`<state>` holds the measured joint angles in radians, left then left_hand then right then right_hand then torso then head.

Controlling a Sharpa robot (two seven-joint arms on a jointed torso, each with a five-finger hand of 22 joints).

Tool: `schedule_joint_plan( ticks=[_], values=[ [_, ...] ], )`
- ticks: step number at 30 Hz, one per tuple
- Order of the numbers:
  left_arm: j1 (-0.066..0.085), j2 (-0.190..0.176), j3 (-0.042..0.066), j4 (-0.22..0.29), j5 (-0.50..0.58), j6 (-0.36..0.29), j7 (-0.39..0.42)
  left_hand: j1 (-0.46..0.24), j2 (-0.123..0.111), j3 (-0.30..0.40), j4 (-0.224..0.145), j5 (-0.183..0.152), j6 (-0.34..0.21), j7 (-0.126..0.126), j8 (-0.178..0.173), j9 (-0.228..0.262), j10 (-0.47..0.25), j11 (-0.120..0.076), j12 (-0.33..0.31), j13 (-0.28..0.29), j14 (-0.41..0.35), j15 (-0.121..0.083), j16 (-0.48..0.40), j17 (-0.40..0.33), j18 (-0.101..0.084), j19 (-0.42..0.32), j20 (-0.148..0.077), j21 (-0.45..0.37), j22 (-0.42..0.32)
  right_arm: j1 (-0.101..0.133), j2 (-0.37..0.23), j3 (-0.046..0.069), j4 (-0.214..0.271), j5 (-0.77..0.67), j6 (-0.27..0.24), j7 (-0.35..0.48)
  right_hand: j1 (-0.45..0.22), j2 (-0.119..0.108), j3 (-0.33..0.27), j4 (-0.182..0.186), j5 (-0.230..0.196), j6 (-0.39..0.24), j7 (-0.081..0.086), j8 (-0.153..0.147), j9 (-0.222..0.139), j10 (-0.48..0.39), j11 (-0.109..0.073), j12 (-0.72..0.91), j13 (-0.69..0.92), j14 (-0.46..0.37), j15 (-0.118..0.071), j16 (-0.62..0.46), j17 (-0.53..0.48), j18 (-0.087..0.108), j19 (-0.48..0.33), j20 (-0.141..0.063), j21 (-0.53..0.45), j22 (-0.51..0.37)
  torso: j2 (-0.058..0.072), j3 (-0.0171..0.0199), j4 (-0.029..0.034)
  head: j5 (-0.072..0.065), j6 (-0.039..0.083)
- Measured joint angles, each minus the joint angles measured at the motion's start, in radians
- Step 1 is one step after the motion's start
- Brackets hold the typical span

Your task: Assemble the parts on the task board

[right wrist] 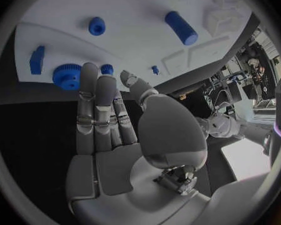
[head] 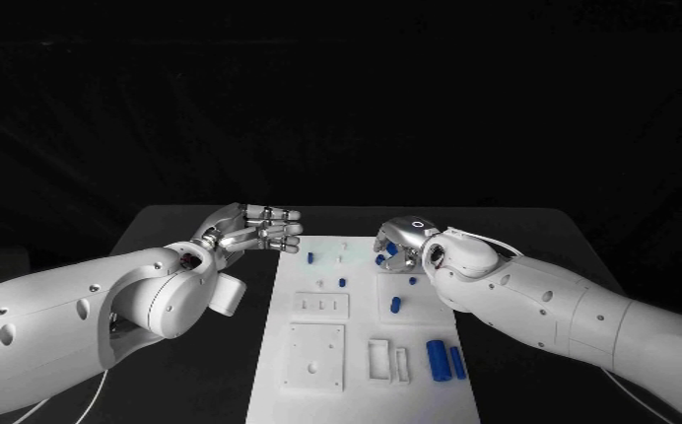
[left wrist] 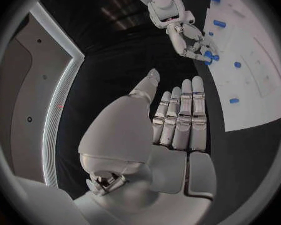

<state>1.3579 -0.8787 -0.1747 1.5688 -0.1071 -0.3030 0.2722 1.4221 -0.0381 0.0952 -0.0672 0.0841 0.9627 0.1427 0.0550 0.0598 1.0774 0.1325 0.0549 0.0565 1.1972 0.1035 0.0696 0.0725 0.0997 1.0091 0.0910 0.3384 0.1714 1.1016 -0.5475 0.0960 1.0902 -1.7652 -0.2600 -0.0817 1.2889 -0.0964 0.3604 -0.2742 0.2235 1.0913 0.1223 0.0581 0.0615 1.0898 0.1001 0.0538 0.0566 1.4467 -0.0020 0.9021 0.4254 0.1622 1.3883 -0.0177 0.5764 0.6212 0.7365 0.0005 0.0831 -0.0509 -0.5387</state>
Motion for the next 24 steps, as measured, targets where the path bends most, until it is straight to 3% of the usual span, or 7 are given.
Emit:
schedule_joint_plan(
  ticks=[12,24],
  values=[
    [0.000,0.000,0.000,0.001,-0.001,0.002,0.000,-0.004,0.004,0.000,0.000,0.000,-0.004,0.003,0.000,0.000,0.000,0.000,0.000,0.000,0.000,0.000,0.000,0.000,0.000,0.000,0.000,0.002,-0.002,-0.002,0.014,0.000,-0.010,-0.042,-0.008,-0.033,-0.001,-0.020,0.088,0.013,-0.035,0.000,0.000,0.000,0.000,0.000,0.000,0.000,0.000,0.000,0.000,0.008,-0.002,-0.001,0.007,0.000,-0.023,0.055,0.014,-0.0008,0.0024,0.003,0.007],
    [0.000,0.000,0.000,0.000,-0.002,0.002,0.000,-0.004,0.004,0.000,0.000,0.000,-0.004,0.003,0.000,0.001,0.000,0.000,0.000,0.000,0.000,0.000,0.000,0.000,0.000,0.000,0.000,0.007,-0.003,-0.005,0.023,-0.004,-0.021,-0.067,-0.014,-0.055,-0.007,-0.025,0.151,0.027,-0.050,0.017,-0.003,0.000,0.000,0.022,-0.004,0.000,0.000,-0.003,-0.004,0.016,-0.002,0.008,0.011,-0.004,-0.038,0.100,0.027,-0.0013,0.0027,0.007,0.011]
  ],
)
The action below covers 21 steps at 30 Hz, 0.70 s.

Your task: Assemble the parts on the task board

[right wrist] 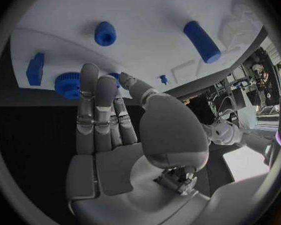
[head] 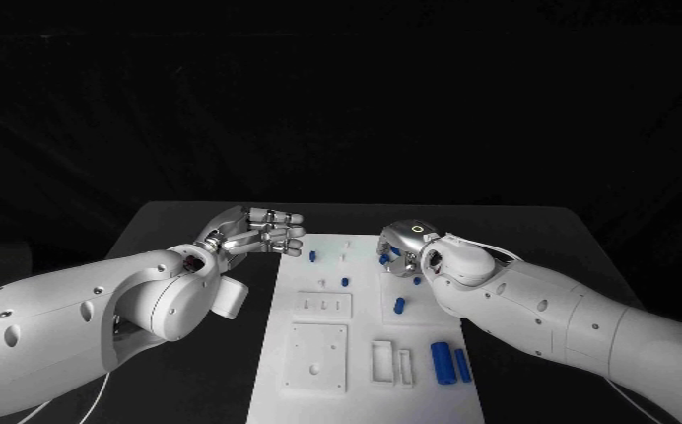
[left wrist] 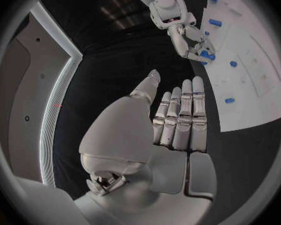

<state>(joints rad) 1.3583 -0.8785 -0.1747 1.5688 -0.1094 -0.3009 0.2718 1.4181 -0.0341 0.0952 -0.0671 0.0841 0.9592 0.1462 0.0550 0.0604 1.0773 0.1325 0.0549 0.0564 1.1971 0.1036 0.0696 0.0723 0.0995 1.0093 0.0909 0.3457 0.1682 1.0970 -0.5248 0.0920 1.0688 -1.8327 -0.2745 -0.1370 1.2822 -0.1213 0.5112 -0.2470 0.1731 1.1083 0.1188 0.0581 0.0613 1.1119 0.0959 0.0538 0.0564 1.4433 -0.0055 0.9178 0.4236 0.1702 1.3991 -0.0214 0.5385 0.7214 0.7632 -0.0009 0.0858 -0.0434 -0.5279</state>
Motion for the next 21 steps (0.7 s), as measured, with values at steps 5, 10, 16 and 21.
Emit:
schedule_joint_plan(
  ticks=[5,10,16,21],
  values=[
    [0.000,0.000,0.000,-0.001,0.000,0.000,0.000,0.000,0.000,0.000,0.000,0.000,0.000,0.000,0.000,0.000,0.000,0.000,0.000,0.000,0.000,0.000,0.000,0.000,0.000,0.000,0.000,0.000,0.000,-0.002,0.001,-0.001,-0.003,-0.005,0.000,-0.003,0.000,0.000,0.023,0.010,-0.014,0.016,0.001,0.000,0.000,0.025,-0.007,0.000,0.000,0.000,0.000,0.000,0.000,0.000,0.002,-0.002,-0.004,0.013,0.003,-0.0007,-0.0002,-0.001,-0.002],
    [0.000,0.001,0.000,-0.002,0.000,0.000,-0.001,0.000,0.000,0.000,0.000,0.000,0.000,0.000,0.000,0.000,0.000,0.000,0.000,0.000,0.000,0.000,0.000,0.000,0.000,0.000,0.000,0.000,0.000,-0.002,0.003,-0.001,-0.003,-0.008,-0.002,-0.004,-0.006,0.006,0.055,0.018,-0.053,0.037,-0.004,0.000,0.001,0.061,-0.017,0.000,0.001,-0.003,-0.004,0.004,0.000,0.000,0.002,-0.002,-0.006,0.026,0.006,-0.0013,-0.0007,-0.001,-0.002],
    [0.000,0.002,0.000,-0.004,-0.001,0.001,-0.001,0.000,0.000,0.000,0.000,0.000,0.000,0.000,0.000,0.000,0.000,0.000,0.000,0.000,0.000,0.000,0.000,0.000,0.000,-0.003,0.004,0.000,-0.003,-0.002,0.004,-0.001,-0.001,-0.011,-0.016,-0.005,0.005,0.019,0.101,0.015,-0.118,0.080,-0.013,0.003,0.002,0.132,-0.033,-0.003,0.001,-0.005,-0.017,0.004,0.002,-0.003,-0.003,-0.017,-0.006,0.044,0.008,-0.0027,-0.0012,0.000,-0.003],
    [0.000,0.002,0.000,-0.006,-0.001,0.001,-0.002,0.000,0.000,0.000,0.000,0.000,0.000,0.000,0.000,0.000,0.000,0.000,0.000,0.000,0.000,0.000,0.000,0.000,0.000,-0.004,0.004,0.000,-0.003,-0.003,0.003,-0.002,0.005,-0.014,-0.051,-0.010,0.010,0.023,0.131,0.010,-0.123,0.113,-0.024,0.004,0.005,0.152,-0.026,0.000,0.001,-0.007,-0.029,0.008,0.011,-0.017,-0.011,-0.036,0.009,0.081,0.009,-0.0033,-0.0018,0.002,-0.003]
  ],
)
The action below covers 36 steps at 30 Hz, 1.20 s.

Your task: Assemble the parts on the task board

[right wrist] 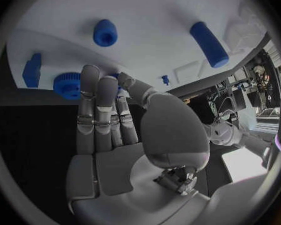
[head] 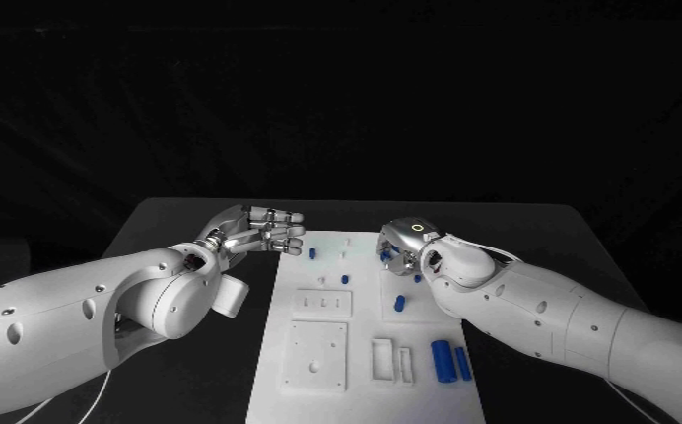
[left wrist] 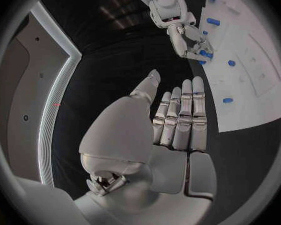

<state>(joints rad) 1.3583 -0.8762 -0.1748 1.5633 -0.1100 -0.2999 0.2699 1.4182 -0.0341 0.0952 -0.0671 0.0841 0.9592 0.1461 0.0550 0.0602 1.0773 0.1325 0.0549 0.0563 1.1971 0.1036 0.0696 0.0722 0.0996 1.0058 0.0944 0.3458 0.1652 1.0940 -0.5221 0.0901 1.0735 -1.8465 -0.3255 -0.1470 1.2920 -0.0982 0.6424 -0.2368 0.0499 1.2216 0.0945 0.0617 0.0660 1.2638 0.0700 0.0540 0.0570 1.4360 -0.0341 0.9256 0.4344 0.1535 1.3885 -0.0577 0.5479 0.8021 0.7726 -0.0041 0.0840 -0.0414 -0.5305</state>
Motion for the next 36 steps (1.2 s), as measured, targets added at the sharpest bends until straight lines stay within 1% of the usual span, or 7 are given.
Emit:
schedule_joint_plan(
  ticks=[1,3,14,18,22,26,36],
  values=[
    [0.000,0.000,0.000,0.000,0.000,0.000,0.000,0.000,0.000,0.000,0.000,0.000,0.000,0.000,0.000,0.000,0.000,0.000,0.000,0.000,0.000,0.000,0.000,0.000,0.000,0.000,0.000,0.000,0.000,0.000,0.000,0.000,0.002,-0.001,-0.009,-0.001,0.001,0.001,0.001,0.001,-0.001,0.000,0.000,0.000,0.000,0.001,0.001,0.000,0.000,0.000,0.000,0.000,0.002,-0.007,0.003,-0.003,0.008,0.011,0.000,0.0000,0.0000,0.000,0.000],
    [0.000,0.000,0.000,0.000,0.000,0.000,0.000,0.000,0.000,0.000,0.000,0.000,0.000,0.000,0.000,0.000,0.000,0.000,0.000,0.000,0.000,0.000,0.000,0.000,0.000,0.000,0.000,0.000,0.000,0.000,-0.001,0.000,0.008,-0.002,-0.030,-0.005,0.004,0.004,0.001,0.001,-0.001,0.003,-0.003,0.000,0.000,0.001,0.001,0.001,0.000,0.004,-0.004,0.000,0.005,-0.010,0.000,-0.007,0.018,0.036,0.001,-0.0007,0.0000,0.001,0.002],
    [0.000,0.001,0.000,0.001,0.000,0.001,-0.001,0.000,0.000,0.000,0.000,0.000,0.003,0.004,0.000,0.000,0.000,0.000,0.000,0.000,0.000,0.000,0.000,0.000,0.000,0.000,0.000,0.004,-0.002,0.001,0.024,0.005,0.028,-0.005,-0.107,-0.028,0.006,0.006,0.008,0.008,-0.004,0.007,0.000,0.000,0.000,0.001,0.001,0.001,0.000,0.004,-0.004,0.000,0.011,-0.017,-0.004,-0.010,0.033,0.107,0.004,-0.0021,0.0004,0.005,0.012],
    [0.000,0.002,0.000,0.001,0.000,0.002,-0.002,0.000,0.000,0.000,0.000,0.000,0.003,0.003,0.000,0.000,0.000,0.000,0.000,0.000,0.000,0.000,0.000,0.000,0.000,0.000,0.000,0.004,-0.002,0.004,0.049,0.007,0.021,-0.007,-0.122,-0.037,0.006,0.006,0.008,0.008,-0.006,0.009,-0.002,0.000,0.000,0.001,0.001,0.001,0.000,0.004,-0.003,0.000,0.013,-0.023,-0.004,-0.011,0.037,0.130,0.006,-0.0031,0.0022,0.004,0.014],
    [0.000,0.008,0.000,0.000,0.000,0.002,-0.003,0.000,0.000,0.003,-0.003,0.000,0.003,0.004,0.000,0.000,0.000,0.000,0.000,0.000,0.000,0.000,0.000,0.000,0.000,0.000,0.000,0.004,-0.002,0.007,0.080,0.008,-0.005,-0.008,-0.133,-0.045,0.006,0.006,0.008,0.008,-0.007,0.010,-0.003,0.000,0.000,0.001,0.001,0.001,0.000,0.004,-0.003,0.000,0.013,-0.024,-0.004,-0.011,0.062,0.166,0.007,-0.0043,0.0037,0.004,0.015],
    [0.000,0.013,0.000,-0.001,-0.001,0.003,-0.003,0.000,0.000,0.004,-0.004,0.000,0.003,0.004,0.000,0.000,0.000,0.000,0.000,0.000,0.000,0.000,0.000,0.000,0.000,0.000,0.000,0.004,-0.003,0.008,0.104,0.008,-0.030,-0.009,-0.138,-0.049,0.006,0.006,0.008,0.008,-0.008,0.010,-0.003,0.000,0.000,0.001,0.001,0.000,0.000,0.004,-0.003,0.000,0.013,-0.024,-0.004,-0.011,0.062,0.169,0.009,-0.0066,0.0072,0.001,0.016],
    [0.002,0.017,0.000,0.007,-0.004,0.005,-0.006,0.000,0.000,0.004,-0.004,0.000,0.003,0.004,0.000,0.000,0.000,0.000,0.000,0.000,0.000,0.000,0.000,0.000,0.000,0.000,0.000,0.004,-0.003,0.010,0.150,0.008,-0.083,-0.009,-0.148,-0.059,0.006,0.006,0.011,0.005,-0.009,0.010,-0.003,-0.001,-0.001,0.001,0.001,-0.001,0.000,0.004,-0.003,0.000,0.017,-0.031,0.002,-0.015,0.040,0.208,0.021,-0.0139,0.0209,-0.008,0.021]
  ],
)
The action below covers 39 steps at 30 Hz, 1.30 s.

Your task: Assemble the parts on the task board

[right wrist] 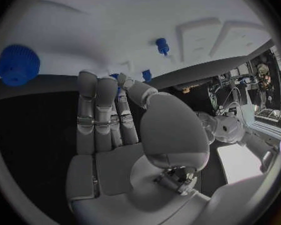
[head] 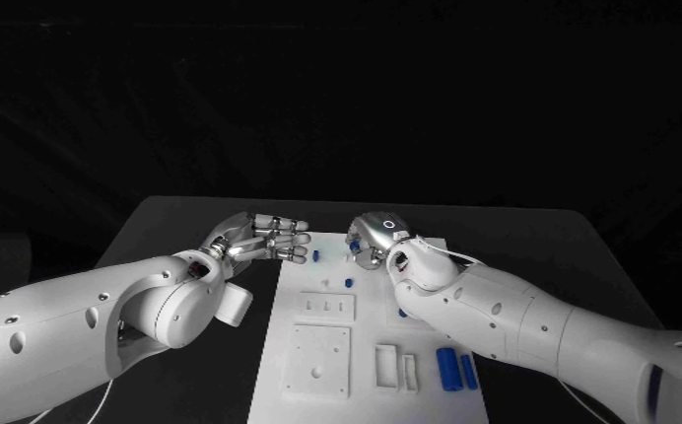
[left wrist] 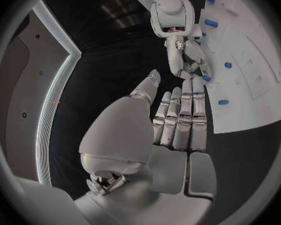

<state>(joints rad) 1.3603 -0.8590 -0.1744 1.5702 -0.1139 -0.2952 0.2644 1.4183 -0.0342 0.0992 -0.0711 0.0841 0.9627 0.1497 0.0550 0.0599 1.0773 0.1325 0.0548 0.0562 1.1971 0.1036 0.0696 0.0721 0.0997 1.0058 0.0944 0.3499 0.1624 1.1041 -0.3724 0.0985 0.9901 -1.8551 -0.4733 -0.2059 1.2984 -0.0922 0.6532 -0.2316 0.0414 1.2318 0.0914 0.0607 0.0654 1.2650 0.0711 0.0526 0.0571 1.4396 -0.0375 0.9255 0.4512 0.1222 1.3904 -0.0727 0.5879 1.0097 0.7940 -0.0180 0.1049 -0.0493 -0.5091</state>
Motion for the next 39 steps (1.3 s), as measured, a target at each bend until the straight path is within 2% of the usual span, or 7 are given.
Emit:
schedule_joint_plan(
  ticks=[6,10,14,35,39],
  values=[
    [0.002,0.004,0.000,0.000,-0.002,0.001,-0.001,0.000,0.000,0.000,0.000,0.000,0.000,0.000,0.000,0.000,0.000,0.000,0.000,0.000,0.000,0.000,0.000,0.000,0.000,-0.004,-0.004,0.007,-0.001,0.003,0.014,0.000,-0.018,0.000,-0.008,-0.005,0.000,0.000,0.002,0.002,0.004,0.000,0.000,0.000,0.000,0.000,0.000,-0.001,0.000,0.000,0.000,0.000,0.000,-0.001,0.005,0.002,-0.006,0.008,0.009,-0.0037,0.0072,-0.004,0.005],
    [0.002,0.006,0.000,0.000,-0.002,0.001,-0.002,0.000,0.000,0.000,0.000,0.000,0.000,0.000,0.000,0.000,0.000,0.000,0.000,0.000,0.000,0.000,0.000,0.000,0.000,-0.004,-0.004,0.008,-0.001,0.005,0.019,0.000,-0.023,-0.002,-0.015,-0.007,0.000,0.000,0.003,0.003,0.004,0.000,0.000,0.000,0.000,0.000,0.000,0.001,0.002,0.001,0.000,0.000,0.000,-0.007,0.012,0.002,-0.023,0.028,0.015,-0.0059,0.0101,-0.005,0.014],
    [0.002,0.007,0.000,-0.001,-0.003,0.002,-0.003,0.000,0.000,0.000,0.000,0.000,0.000,0.000,0.000,0.000,0.000,0.000,0.000,0.000,0.000,0.000,0.000,0.000,0.000,-0.004,-0.004,0.008,-0.001,0.008,0.020,0.001,-0.024,-0.006,-0.026,-0.012,0.000,0.000,0.008,0.002,0.004,0.000,0.000,0.000,0.000,0.000,0.000,0.002,0.002,0.001,0.000,0.000,0.002,-0.007,0.017,0.002,-0.032,0.046,0.019,-0.0075,0.0125,-0.006,0.017],
    [0.004,0.005,0.000,-0.006,-0.005,0.002,-0.004,0.000,0.000,0.000,-0.009,0.000,0.000,0.000,0.000,0.000,0.000,0.000,0.000,0.000,0.000,0.000,0.000,0.000,-0.001,-0.004,-0.004,0.012,-0.002,0.013,-0.003,0.020,0.019,-0.038,-0.078,-0.048,0.003,-0.007,0.015,0.009,0.004,0.003,-0.003,-0.002,-0.001,0.002,0.002,0.004,0.002,-0.003,-0.004,0.000,0.005,-0.013,0.035,0.000,-0.067,0.093,0.027,-0.0112,0.0100,0.000,0.014],
    [0.004,0.005,0.000,-0.008,-0.006,0.003,-0.004,0.000,0.000,0.000,-0.009,0.000,0.000,0.000,0.000,0.000,0.000,0.000,0.000,0.000,0.000,0.000,0.000,0.000,-0.001,-0.004,-0.004,0.012,-0.002,0.013,-0.003,0.021,0.015,-0.041,-0.084,-0.053,0.000,-0.011,0.015,0.010,0.004,0.003,-0.003,-0.002,0.000,0.002,0.002,0.004,0.002,-0.003,-0.004,0.000,0.005,-0.006,0.035,0.000,-0.067,0.094,0.028,-0.0114,0.0097,0.000,0.015]
  ],
)
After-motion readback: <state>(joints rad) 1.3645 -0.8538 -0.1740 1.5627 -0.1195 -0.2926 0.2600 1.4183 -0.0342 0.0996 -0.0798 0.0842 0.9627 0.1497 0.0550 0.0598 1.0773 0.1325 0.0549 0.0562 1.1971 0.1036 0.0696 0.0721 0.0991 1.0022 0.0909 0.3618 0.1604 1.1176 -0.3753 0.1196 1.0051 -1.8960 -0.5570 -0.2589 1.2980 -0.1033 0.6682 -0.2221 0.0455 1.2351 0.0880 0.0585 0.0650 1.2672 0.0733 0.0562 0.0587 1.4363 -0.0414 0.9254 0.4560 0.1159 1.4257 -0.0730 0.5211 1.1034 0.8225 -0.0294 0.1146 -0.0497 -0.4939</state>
